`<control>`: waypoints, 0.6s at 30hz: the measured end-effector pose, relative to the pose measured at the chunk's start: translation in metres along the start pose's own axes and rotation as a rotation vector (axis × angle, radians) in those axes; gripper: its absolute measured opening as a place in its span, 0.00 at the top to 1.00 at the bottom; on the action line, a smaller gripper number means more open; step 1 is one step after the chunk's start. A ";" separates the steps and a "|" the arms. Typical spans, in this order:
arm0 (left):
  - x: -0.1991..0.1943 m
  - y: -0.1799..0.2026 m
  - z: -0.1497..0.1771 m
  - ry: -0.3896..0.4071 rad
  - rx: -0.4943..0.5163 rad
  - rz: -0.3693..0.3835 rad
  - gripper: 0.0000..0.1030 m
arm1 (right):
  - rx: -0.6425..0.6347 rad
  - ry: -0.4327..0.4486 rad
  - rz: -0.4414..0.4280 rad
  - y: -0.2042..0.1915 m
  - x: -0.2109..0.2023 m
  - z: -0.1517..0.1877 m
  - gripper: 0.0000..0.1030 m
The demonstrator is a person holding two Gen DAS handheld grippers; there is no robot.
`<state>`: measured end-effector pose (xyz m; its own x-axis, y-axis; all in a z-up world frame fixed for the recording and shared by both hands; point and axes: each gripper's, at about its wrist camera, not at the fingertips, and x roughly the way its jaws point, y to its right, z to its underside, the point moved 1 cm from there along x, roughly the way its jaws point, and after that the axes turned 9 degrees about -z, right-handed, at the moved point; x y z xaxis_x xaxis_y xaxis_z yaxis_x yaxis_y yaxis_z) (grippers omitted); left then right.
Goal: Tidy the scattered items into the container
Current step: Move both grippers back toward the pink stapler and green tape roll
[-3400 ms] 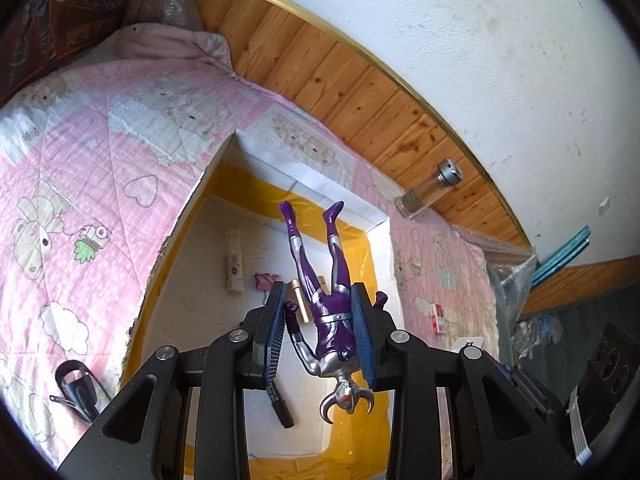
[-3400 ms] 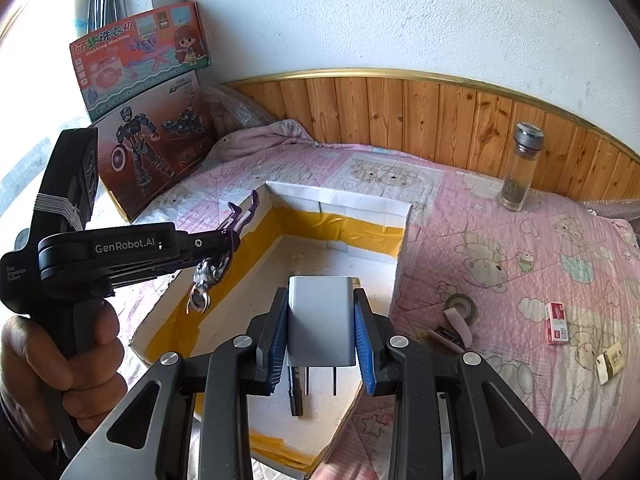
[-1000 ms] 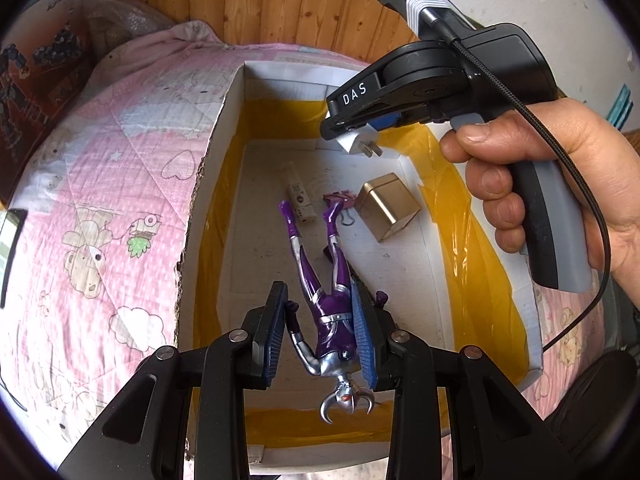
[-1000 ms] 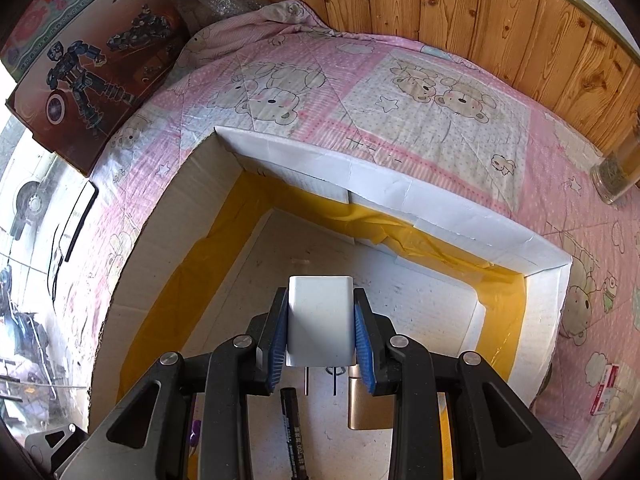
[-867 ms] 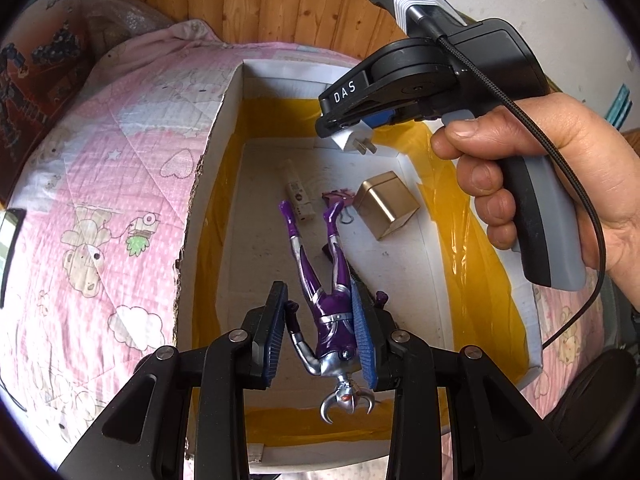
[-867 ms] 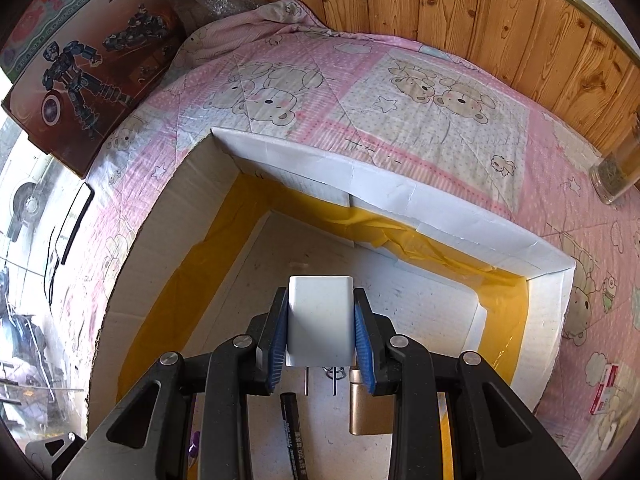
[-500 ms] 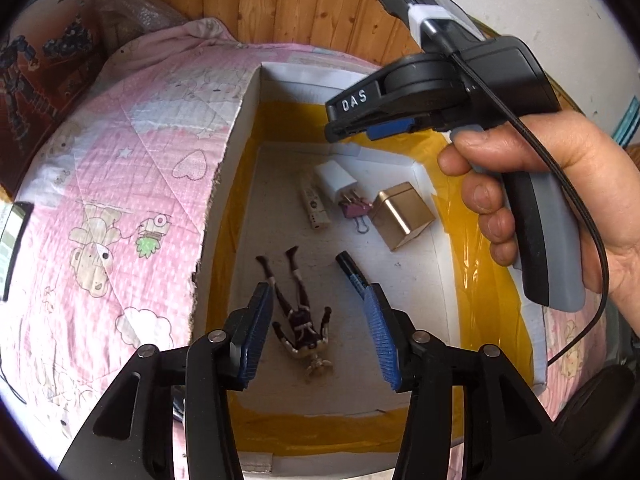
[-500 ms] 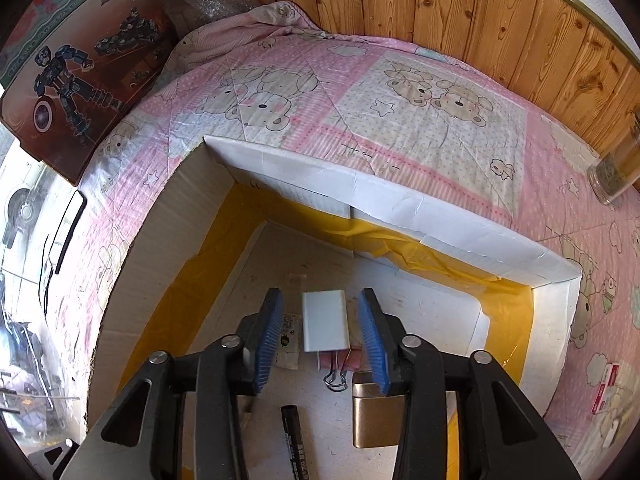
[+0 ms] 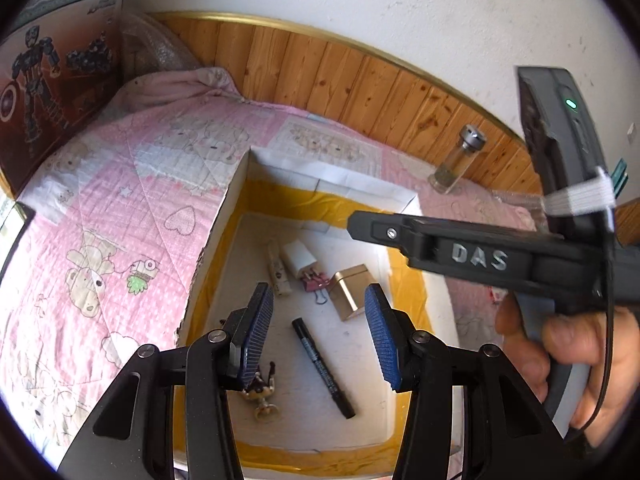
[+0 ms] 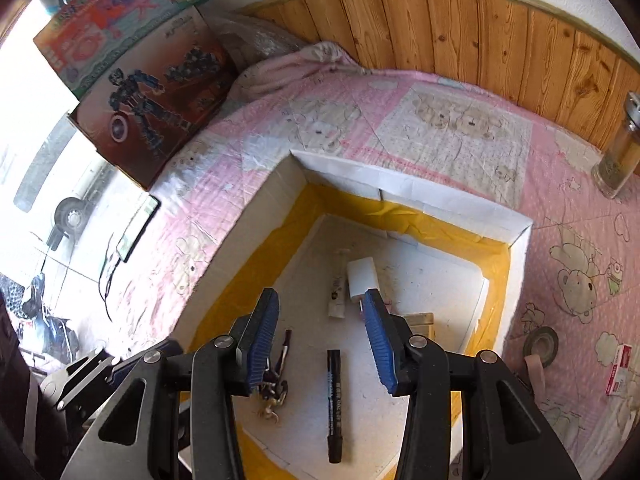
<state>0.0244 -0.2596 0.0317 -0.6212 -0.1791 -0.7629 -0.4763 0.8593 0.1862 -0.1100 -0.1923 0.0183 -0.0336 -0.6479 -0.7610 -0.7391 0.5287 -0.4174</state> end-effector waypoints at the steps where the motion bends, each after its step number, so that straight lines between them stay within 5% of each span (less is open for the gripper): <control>1: -0.004 0.002 -0.001 0.017 -0.007 0.014 0.51 | -0.014 0.041 -0.008 -0.005 -0.014 0.006 0.55; 7: -0.031 0.030 0.002 0.090 0.032 0.115 0.51 | -0.065 0.293 -0.021 -0.011 -0.102 0.052 0.50; 13: -0.045 0.069 0.016 0.095 0.127 0.158 0.51 | 0.010 0.488 0.058 0.031 -0.167 0.105 0.50; 18: -0.041 0.089 0.024 0.056 0.143 0.183 0.51 | 0.143 0.461 0.143 0.086 -0.168 0.126 0.50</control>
<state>0.0219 -0.1642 0.0646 -0.7247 -0.0372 -0.6880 -0.2621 0.9384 0.2254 -0.0825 0.0309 0.0474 -0.4456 -0.7212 -0.5304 -0.6069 0.6788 -0.4133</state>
